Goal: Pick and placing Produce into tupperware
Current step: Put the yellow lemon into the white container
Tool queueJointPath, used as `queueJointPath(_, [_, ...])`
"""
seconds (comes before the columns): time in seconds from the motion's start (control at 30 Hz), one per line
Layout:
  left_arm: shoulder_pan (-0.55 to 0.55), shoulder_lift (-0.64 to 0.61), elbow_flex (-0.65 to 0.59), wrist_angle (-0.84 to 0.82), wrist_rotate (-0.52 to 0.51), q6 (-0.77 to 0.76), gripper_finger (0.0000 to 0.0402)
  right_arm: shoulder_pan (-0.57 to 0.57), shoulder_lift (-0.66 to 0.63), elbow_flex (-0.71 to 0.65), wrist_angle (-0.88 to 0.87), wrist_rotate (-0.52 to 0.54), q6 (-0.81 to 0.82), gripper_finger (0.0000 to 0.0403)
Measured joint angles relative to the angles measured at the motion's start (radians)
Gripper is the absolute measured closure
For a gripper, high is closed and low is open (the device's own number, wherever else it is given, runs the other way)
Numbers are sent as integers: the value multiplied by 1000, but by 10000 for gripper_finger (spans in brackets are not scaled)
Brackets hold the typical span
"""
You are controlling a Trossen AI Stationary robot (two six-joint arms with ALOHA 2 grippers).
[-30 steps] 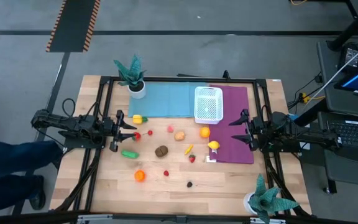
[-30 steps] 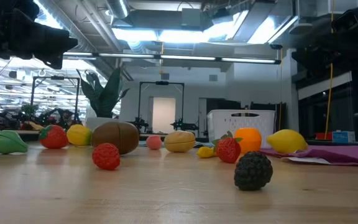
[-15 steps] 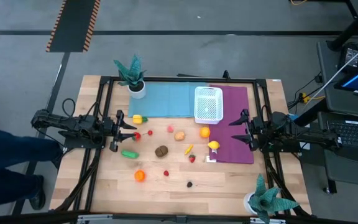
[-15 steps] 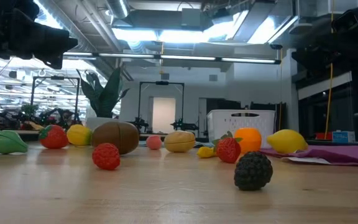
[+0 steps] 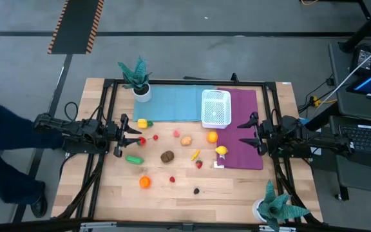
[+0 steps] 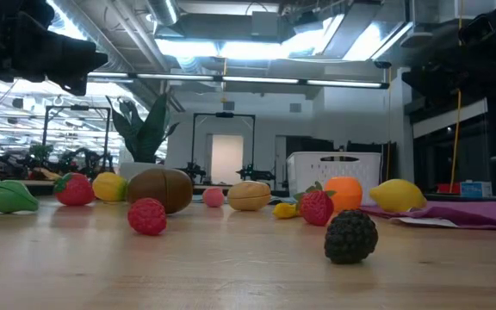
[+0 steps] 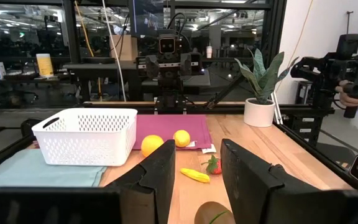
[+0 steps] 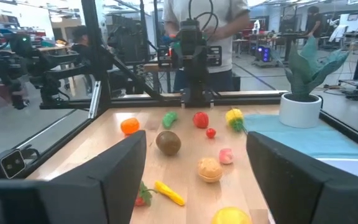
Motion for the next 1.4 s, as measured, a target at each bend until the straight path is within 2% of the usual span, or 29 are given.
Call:
queueJointPath(0.93, [0, 0, 0, 3, 0, -9, 280, 0, 0, 0, 15, 52, 35, 124])
queueJointPath(1.1, [0, 0, 0, 8, 0, 71, 280, 0, 0, 0, 14, 51, 65, 124])
queueJointPath(1.4, [0, 0, 0, -12, 0, 63, 280, 0, 0, 0, 17, 52, 83, 124])
